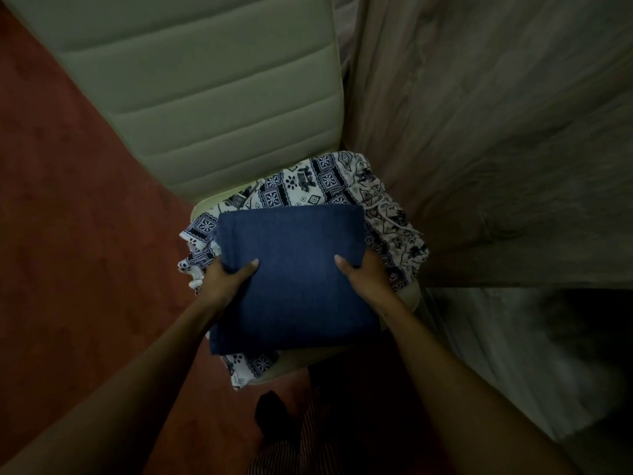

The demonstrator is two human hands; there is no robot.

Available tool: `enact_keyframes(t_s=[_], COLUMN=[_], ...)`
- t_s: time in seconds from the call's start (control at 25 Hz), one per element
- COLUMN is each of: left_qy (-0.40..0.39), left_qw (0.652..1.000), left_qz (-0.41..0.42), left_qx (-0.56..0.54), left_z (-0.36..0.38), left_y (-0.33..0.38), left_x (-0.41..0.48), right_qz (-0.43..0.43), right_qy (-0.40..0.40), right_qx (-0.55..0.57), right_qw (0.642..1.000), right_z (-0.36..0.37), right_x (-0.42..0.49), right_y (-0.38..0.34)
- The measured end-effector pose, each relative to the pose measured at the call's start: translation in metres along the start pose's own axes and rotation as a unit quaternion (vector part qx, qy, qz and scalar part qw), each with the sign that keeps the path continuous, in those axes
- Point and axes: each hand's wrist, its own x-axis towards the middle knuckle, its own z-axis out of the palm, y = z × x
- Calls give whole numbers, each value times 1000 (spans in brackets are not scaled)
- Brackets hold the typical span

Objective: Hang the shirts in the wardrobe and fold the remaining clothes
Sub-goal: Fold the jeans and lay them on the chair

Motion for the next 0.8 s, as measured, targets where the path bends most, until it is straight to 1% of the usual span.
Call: enact_keyframes(t_s=[0.08,0.12,0.24,0.32,0.52,0.56,0.72,0.8], left_qy=[7,7,-16,-51,-116,-133,-196,-217], left_qw=[1000,999,984,977,977,976,970,969], left_qz=[-1,-17,-101,-121,-89,-85,-50,-38], left_qx=[-7,-29,-142,-169,-157,-152,-134,-109], left_z=[5,6,-3,-10,-29,-30,-32,-35], left_y=[-1,1,9,12,20,25,44,53], left_x=[0,0,8,11,7,1,-24,-41], right_qz=[-7,-5,37,54,81,83,96,90], right_qy=[25,25,-1,-10,-66,-61,2,14], right_qx=[-47,-47,46,91,157,172,257,276], right_qw=[999,999,998,994,982,980,962,957], right_z=[4,4,-3,-8,-15,-16,-23,-27], right_x=[1,1,4,3,-11,-17,-46,-71], right_y=[7,9,5,-4,-15,-15,-7,-3])
